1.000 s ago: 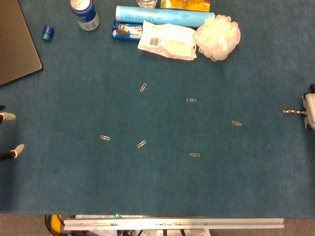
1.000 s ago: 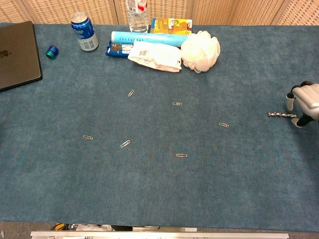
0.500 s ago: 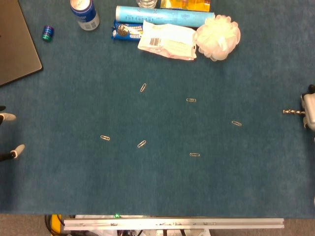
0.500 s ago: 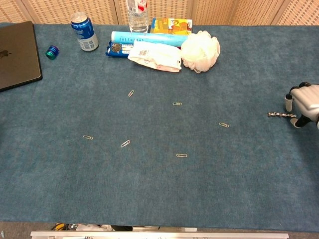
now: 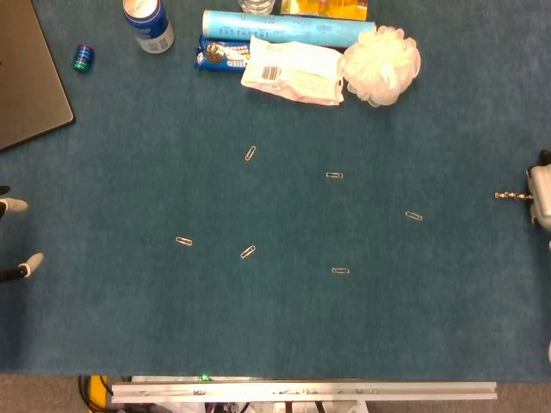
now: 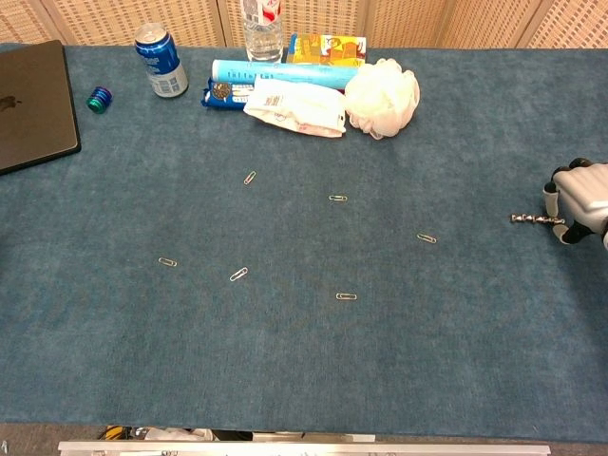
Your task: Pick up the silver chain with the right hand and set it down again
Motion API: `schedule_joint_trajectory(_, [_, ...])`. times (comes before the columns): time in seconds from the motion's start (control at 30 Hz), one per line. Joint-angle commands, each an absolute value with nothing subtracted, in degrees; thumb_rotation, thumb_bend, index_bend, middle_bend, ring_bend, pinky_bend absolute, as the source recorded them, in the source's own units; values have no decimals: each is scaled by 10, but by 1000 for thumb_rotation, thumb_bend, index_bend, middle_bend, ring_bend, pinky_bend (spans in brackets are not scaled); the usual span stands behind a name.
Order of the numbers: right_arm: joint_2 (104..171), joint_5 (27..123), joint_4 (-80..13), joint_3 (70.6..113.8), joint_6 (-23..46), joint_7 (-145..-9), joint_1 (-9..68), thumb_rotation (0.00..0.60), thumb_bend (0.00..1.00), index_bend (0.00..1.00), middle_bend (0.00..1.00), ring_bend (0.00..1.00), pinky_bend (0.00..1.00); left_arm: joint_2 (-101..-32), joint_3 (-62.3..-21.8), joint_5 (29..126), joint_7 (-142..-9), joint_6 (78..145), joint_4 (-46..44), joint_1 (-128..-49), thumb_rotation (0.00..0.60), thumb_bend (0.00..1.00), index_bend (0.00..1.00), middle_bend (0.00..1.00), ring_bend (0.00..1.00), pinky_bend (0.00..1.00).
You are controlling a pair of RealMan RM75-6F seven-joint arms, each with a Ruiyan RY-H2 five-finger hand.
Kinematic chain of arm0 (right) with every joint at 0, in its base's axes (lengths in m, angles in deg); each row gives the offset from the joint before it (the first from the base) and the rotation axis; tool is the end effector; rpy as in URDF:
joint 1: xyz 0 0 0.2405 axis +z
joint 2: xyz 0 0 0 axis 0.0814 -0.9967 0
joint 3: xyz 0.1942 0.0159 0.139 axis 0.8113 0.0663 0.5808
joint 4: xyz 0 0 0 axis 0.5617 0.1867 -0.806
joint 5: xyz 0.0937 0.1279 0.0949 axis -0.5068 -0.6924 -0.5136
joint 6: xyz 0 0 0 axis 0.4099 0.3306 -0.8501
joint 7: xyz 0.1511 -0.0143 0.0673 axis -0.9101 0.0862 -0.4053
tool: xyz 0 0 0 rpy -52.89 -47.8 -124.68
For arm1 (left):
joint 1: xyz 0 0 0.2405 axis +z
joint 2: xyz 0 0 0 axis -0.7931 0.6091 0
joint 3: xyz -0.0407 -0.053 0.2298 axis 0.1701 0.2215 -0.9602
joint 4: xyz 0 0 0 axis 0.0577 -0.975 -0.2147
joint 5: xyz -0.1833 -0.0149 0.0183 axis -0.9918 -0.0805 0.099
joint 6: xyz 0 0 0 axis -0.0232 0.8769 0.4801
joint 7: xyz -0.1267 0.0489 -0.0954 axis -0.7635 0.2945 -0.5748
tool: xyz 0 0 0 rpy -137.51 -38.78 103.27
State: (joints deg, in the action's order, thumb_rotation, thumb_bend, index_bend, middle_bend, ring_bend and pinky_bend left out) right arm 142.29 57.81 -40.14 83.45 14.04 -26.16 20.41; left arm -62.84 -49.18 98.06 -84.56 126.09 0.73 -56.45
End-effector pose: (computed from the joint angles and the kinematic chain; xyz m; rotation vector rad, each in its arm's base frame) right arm -0.3066 -0.2701 0.0269 1.6186 -0.8458 0.1429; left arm -0.3405 0.1888 0.1050 -1.3237 -1.1236 -0.8376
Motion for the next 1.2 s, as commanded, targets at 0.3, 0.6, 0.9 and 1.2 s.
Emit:
schedule_joint_trajectory(0.3, [1427, 575, -398, 836, 140, -256, 205, 600, 306, 513, 236, 104, 247, -629, -494, 984, -852, 1261, 3, -564, 600, 110, 319, 203, 217, 480])
schedule_joint_trajectory(0.6, [1430, 574, -394, 835, 139, -251, 206, 600, 308, 513, 238, 104, 247, -629, -494, 986, -855, 1262, 2, -563, 600, 110, 319, 203, 217, 480])
schedule_joint_trajectory(0.9, [1434, 574, -392, 836, 139, -248, 207, 600, 310, 513, 238, 104, 247, -628, -494, 987, -858, 1263, 1, -563, 600, 110, 319, 204, 217, 480])
schedule_joint_trajectory(1.2, [1434, 575, -395, 836, 142, -245, 208, 600, 328, 533, 243, 104, 247, -630, -495, 986, -863, 1262, -5, -562, 600, 110, 319, 204, 217, 480])
